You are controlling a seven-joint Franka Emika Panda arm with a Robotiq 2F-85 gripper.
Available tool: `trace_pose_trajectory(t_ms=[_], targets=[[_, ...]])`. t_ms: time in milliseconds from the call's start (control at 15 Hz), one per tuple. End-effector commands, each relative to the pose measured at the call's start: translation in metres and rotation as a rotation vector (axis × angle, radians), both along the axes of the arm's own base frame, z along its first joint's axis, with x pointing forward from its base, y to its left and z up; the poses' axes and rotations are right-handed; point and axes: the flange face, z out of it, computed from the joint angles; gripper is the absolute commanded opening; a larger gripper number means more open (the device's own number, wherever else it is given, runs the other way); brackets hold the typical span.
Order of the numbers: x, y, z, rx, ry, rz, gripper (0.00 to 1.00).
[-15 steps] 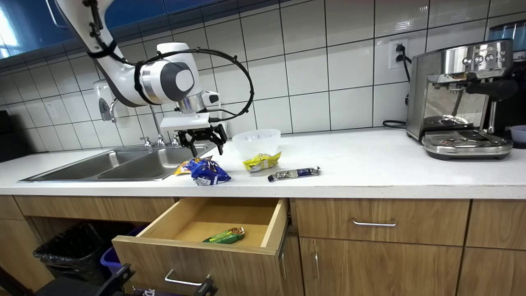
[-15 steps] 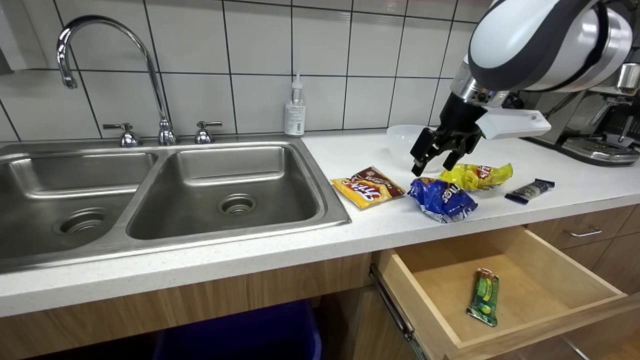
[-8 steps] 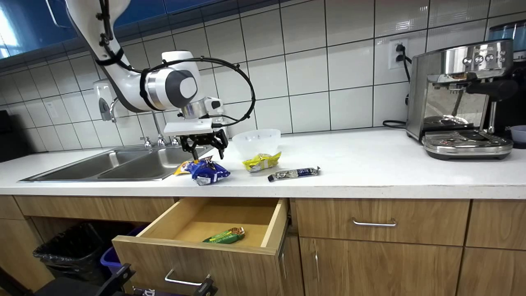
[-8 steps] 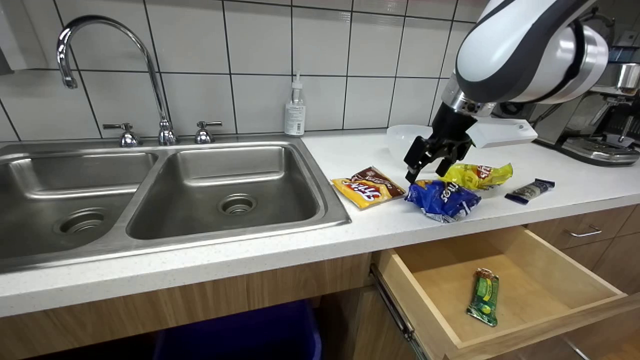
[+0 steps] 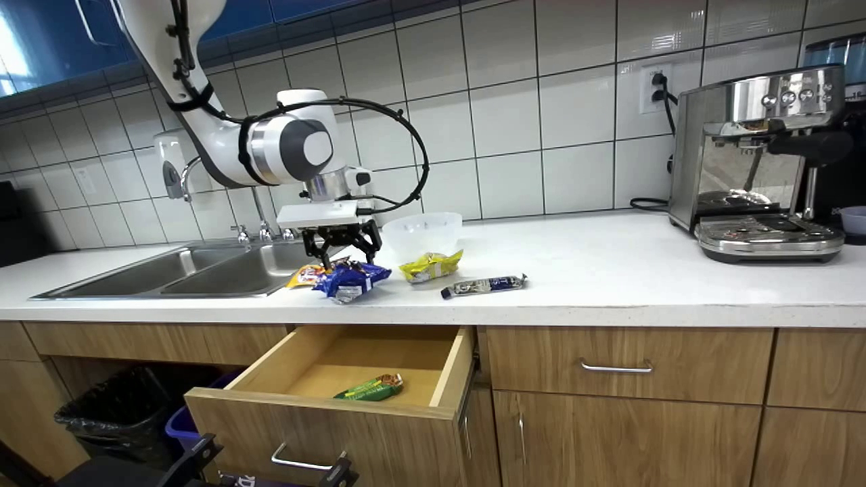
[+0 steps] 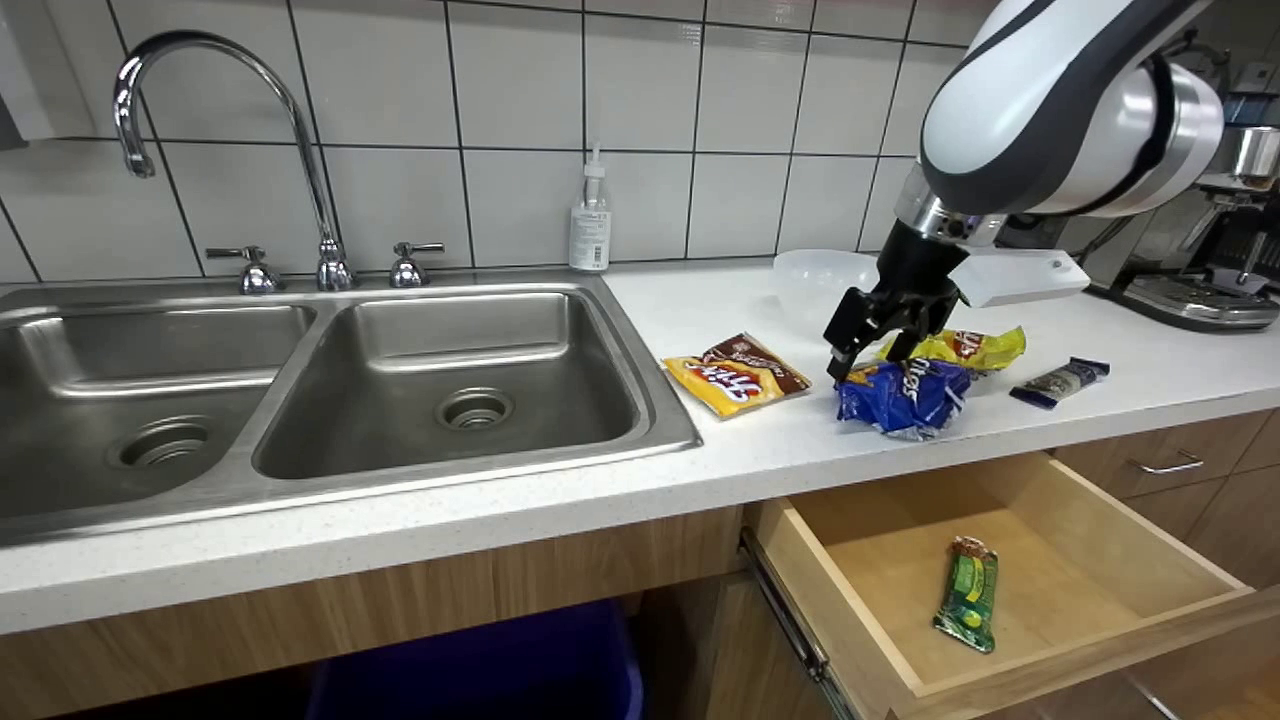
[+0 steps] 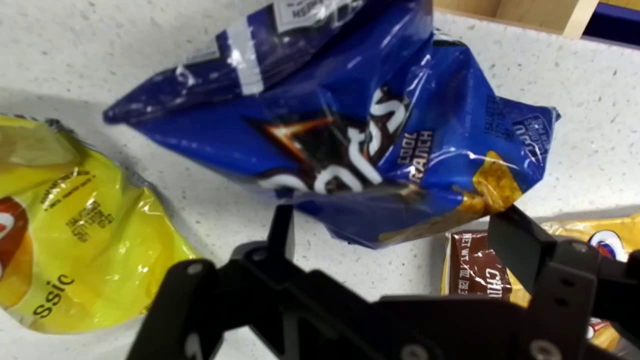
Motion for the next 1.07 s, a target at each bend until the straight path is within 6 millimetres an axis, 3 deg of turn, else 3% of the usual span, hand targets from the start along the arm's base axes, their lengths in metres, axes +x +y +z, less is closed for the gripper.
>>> trace_pose_trajectory(t_ms=[0, 533, 1000], targets=[[-0.008, -0.011, 0.006, 0.001, 0.055, 0.025, 1.00], [-0.022, -0.023, 0.016, -0.005, 0.132, 0.028, 1.00], [-0.044, -0.022, 0.014, -0.009, 0.214, 0.060, 1.00]])
